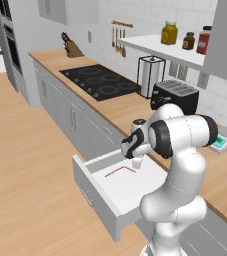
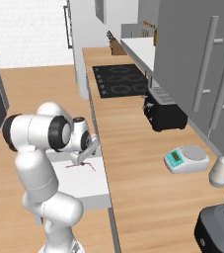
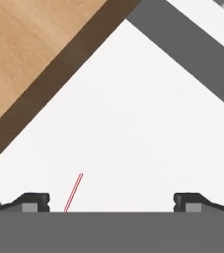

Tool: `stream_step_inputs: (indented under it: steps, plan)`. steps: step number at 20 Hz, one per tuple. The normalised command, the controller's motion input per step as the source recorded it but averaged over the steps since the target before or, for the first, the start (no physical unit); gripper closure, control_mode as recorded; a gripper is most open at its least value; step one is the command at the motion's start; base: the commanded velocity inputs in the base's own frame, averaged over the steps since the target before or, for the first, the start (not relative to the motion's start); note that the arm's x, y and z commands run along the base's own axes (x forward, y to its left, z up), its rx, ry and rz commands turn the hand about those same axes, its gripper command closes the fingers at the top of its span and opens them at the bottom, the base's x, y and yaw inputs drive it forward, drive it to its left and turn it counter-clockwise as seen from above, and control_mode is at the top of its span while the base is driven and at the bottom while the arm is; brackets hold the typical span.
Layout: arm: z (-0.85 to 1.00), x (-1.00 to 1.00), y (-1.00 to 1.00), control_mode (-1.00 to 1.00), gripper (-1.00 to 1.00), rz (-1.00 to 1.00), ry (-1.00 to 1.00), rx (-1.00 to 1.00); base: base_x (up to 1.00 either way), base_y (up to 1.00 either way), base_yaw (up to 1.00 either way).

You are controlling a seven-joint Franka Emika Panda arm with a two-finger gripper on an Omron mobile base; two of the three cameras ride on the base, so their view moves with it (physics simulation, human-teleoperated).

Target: Take a straw from the drawer in front and place it inside the glass cup on the dining counter.

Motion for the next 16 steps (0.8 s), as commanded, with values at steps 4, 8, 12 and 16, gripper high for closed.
stream_step_inputs:
  steps: [4, 8, 12, 16]
  plan:
    - [-0.40, 0.04, 0.50, -1.00, -1.00, -0.46, -0.12, 0.02, 0.00, 0.00, 0.00]
    - [-0.20, 0.26, 0.68, -1.00, -1.00, -0.39, -0.02, 0.00, 0.00, 0.00, 0.00]
    - [-0.11, 0.42, 0.91, -1.00, -1.00, -0.36, 0.00, 0.00, 0.00, 0.00, 0.00]
    - [-0.16, 0.42, 1.00, -1.00, -1.00, -0.34, 0.00, 0.00, 0.00, 0.00, 0.00]
